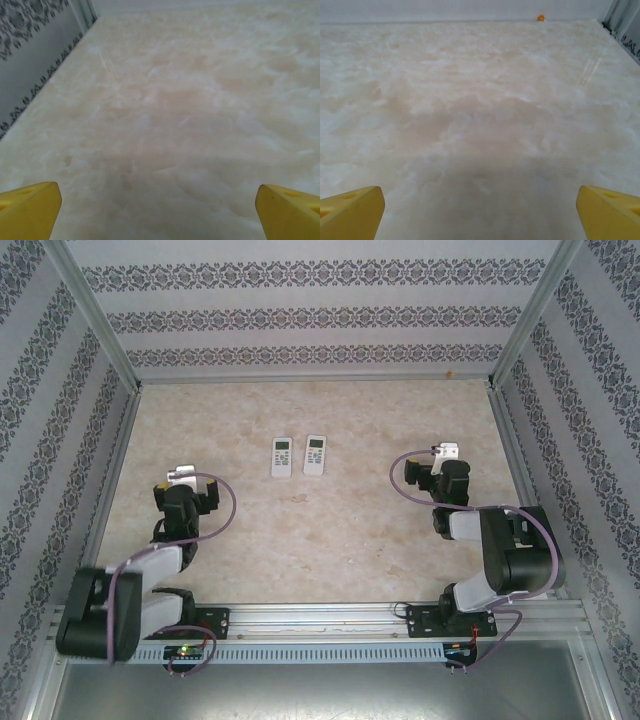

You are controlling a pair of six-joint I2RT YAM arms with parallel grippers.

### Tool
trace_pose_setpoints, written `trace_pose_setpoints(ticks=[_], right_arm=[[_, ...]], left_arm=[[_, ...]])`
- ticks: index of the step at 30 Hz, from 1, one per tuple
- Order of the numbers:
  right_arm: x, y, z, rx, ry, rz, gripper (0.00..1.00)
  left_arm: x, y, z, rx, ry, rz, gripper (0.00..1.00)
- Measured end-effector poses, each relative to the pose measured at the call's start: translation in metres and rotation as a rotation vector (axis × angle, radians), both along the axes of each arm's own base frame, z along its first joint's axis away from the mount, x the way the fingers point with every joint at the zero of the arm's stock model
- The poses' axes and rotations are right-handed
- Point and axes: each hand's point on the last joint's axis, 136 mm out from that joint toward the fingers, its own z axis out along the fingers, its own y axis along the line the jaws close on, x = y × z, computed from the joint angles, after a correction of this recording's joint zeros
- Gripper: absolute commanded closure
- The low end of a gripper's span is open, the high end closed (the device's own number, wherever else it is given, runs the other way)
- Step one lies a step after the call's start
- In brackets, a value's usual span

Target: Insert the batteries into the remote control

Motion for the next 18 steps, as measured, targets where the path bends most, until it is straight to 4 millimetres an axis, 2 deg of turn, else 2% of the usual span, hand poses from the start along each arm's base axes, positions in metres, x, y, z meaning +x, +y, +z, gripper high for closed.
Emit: trace_pose_setpoints(ticks=[2, 3, 6, 8, 9, 10, 12, 13, 15, 18], right_arm=[[0.001, 0.001, 0.002, 0.000, -0.009, 0.006, 0.02], [0.001, 0.001, 0.002, 0.000, -0.011, 0.007, 0.02], [0.002, 0.002, 0.004, -0.001, -0.018, 0.011, 0.02], [0.002, 0.002, 0.005, -0.002, -0.023, 0.013, 0.02], [0.002, 0.002, 0.006, -0.002, -0.025, 0.013, 0.02], [0.002, 0.002, 0.006, -0.002, -0.026, 0.015, 0.02], [0.003, 0.002, 0.007, -0.004, -0.029, 0.017, 0.02], [0.003, 0.002, 0.007, -0.005, -0.030, 0.017, 0.02], [0.003, 0.002, 0.007, -0.008, -0.029, 0.018, 0.02], [0.003, 0.002, 0.007, -0.010, -0.029, 0.019, 0.02]], left_arm=[[0.012, -0.004, -0.014, -0.021, 0.061, -0.041, 0.00], [0.021, -0.007, -0.012, -0.032, 0.060, -0.063, 0.00], [0.046, -0.017, 0.007, -0.064, 0.004, -0.125, 0.00], [0.052, -0.021, 0.020, -0.076, -0.088, -0.151, 0.01], [0.052, -0.023, 0.017, -0.079, -0.125, -0.161, 0.01], [0.052, -0.024, 0.013, -0.079, -0.158, -0.170, 0.00], [0.040, -0.025, -0.026, -0.100, -0.039, -0.165, 0.00], [0.037, -0.025, -0.035, -0.106, -0.003, -0.162, 0.00], [0.046, -0.024, -0.030, -0.106, -0.008, -0.157, 0.00], [0.062, -0.022, -0.005, -0.097, -0.088, -0.151, 0.00]])
